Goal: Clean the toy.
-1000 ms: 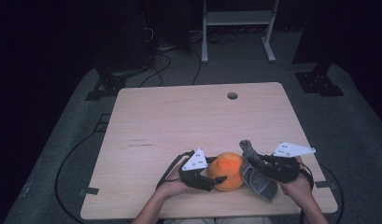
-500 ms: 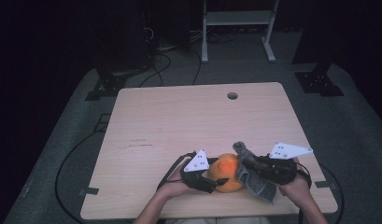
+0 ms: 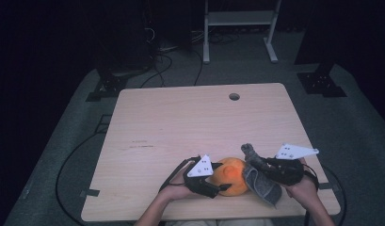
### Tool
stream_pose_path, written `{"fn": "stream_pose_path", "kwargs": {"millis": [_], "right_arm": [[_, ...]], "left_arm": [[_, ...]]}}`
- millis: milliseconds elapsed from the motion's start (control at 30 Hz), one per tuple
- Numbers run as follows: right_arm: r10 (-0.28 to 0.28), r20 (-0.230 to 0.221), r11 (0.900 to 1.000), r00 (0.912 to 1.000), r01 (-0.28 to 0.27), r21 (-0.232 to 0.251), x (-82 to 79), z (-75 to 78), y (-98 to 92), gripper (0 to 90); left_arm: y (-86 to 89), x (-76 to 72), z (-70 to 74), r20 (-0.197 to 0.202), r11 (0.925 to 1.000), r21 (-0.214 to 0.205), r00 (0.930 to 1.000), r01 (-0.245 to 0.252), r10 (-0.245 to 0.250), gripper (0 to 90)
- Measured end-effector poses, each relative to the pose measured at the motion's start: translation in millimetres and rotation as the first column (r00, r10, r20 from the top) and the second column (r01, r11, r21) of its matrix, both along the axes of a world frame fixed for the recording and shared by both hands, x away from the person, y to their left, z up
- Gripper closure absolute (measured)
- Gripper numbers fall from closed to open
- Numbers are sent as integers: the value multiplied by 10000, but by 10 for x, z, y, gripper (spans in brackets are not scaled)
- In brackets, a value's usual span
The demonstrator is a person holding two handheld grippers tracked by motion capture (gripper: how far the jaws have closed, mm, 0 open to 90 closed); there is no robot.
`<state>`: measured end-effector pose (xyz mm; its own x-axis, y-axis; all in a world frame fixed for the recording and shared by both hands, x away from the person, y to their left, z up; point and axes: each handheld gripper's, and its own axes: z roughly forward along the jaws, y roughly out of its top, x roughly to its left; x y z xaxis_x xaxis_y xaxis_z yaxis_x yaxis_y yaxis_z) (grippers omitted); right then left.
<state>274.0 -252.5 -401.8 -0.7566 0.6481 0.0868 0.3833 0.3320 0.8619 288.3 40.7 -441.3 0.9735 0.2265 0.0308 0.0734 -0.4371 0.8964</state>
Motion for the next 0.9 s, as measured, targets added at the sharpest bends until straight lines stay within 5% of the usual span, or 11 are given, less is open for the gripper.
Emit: {"fn": "stream_pose_path", "kwargs": {"millis": [133, 233, 333, 567, 700, 767, 900], "right_arm": [[787, 450, 9962, 9959, -803, 343, -85, 163, 157, 737], [1359, 620, 9904, 9888, -1341, -329, -131, 161, 358, 732], [1267, 572, 9917, 9903, -1251, -307, -82, 99, 300, 732], [84, -290, 9998, 9995, -89, -179, 24, -18, -25, 735], [867, 341, 9962, 9957, -870, 69, -47, 148, 163, 735], [1003, 483, 9939, 9938, -979, -513, -58, 124, 295, 734], [450, 288, 9976, 9986, -433, -547, 14, 18, 158, 732]], "left_arm": [[-4, -12, -2, 56, 10000, 29, 10000, 67, -68, 303], [-5, -28, 0, 185, 9996, 220, 9997, 171, -175, 302], [1, -23, 1, 199, 9997, 196, 9997, 134, -138, 302], [-4, -11, 9, 143, 9996, 230, 9998, 161, -165, 293], [8, -9, 3, 112, 9998, 170, 9999, 127, -129, 292], [32, -9, 8, 182, 9995, 301, 9998, 68, -73, 292], [47, -3, 29, 161, 9993, 364, 9998, -83, 78, 291]]}}
